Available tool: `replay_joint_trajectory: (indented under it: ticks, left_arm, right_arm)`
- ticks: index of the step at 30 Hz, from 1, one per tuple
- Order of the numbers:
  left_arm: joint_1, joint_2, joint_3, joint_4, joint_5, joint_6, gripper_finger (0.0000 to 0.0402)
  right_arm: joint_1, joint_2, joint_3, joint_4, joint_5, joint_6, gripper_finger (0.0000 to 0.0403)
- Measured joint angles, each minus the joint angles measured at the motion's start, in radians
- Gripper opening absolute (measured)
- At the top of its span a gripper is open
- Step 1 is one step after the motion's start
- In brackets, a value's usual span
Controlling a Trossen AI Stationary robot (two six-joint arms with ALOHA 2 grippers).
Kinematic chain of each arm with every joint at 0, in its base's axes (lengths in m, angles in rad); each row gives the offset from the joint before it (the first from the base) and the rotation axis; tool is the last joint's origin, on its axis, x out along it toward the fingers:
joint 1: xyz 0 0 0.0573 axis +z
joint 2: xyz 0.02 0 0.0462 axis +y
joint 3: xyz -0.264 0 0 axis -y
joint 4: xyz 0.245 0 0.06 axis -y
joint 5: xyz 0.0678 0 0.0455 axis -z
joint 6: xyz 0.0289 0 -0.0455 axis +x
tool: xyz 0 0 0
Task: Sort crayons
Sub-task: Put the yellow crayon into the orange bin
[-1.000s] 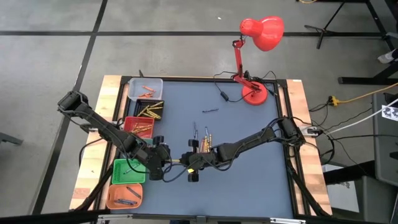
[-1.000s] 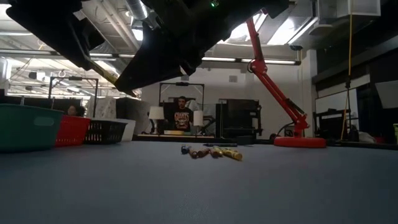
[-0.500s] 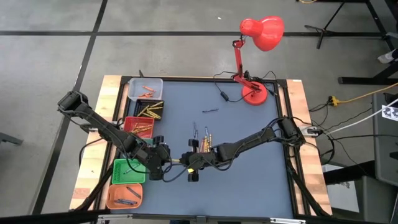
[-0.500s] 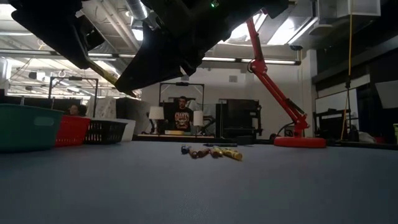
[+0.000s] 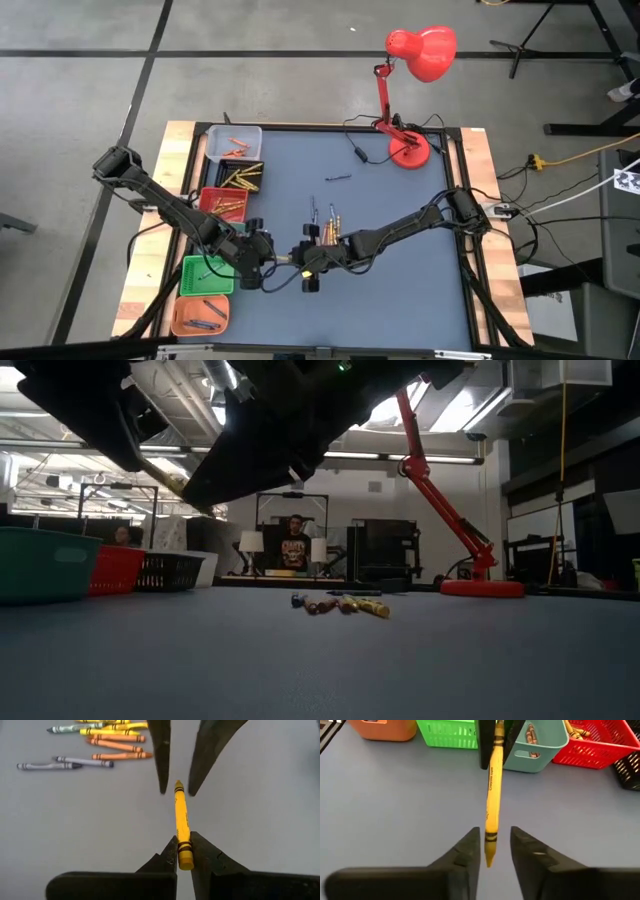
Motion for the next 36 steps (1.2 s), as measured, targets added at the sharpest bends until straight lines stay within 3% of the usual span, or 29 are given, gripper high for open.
replay_joint_trajectory:
  ticks: [5, 10, 18, 21, 28, 36]
  left_arm:
    - [0.0, 0.0, 0.0, -0.095, -0.023, -0.052, 0.0011]
    - [0.0, 0.0, 0.0, -0.162, -0.101, -0.084, 0.0011]
    - [0.0, -0.002, 0.0, -0.326, -0.399, -0.244, 0.0011]
    - [0.0, -0.026, 0.0, -0.47, -0.438, -0.363, 0.0012]
    - [0.0, -0.134, 0.0, -0.792, -0.352, -0.644, 0.0012]
    - [0.0, -0.187, 0.0, -0.958, -0.119, -0.74, 0.0012]
  right_arm:
    - [0.0, 0.0, 0.0, -0.068, 0.0, 0.001, 0.0137]
    - [0.0, 0.0, 0.0, -0.2, -0.009, 0.07, 0.0138]
    - [0.0, 0.0, 0.0, -0.364, -0.02, 0.19, 0.0139]
    - [0.0, 0.0, 0.0, -0.37, -0.021, 0.19, 0.0138]
    - [0.0, 0.0, 0.0, -0.365, -0.021, 0.191, 0.0138]
    - [0.0, 0.0, 0.005, -0.371, 0.023, 0.189, 0.0138]
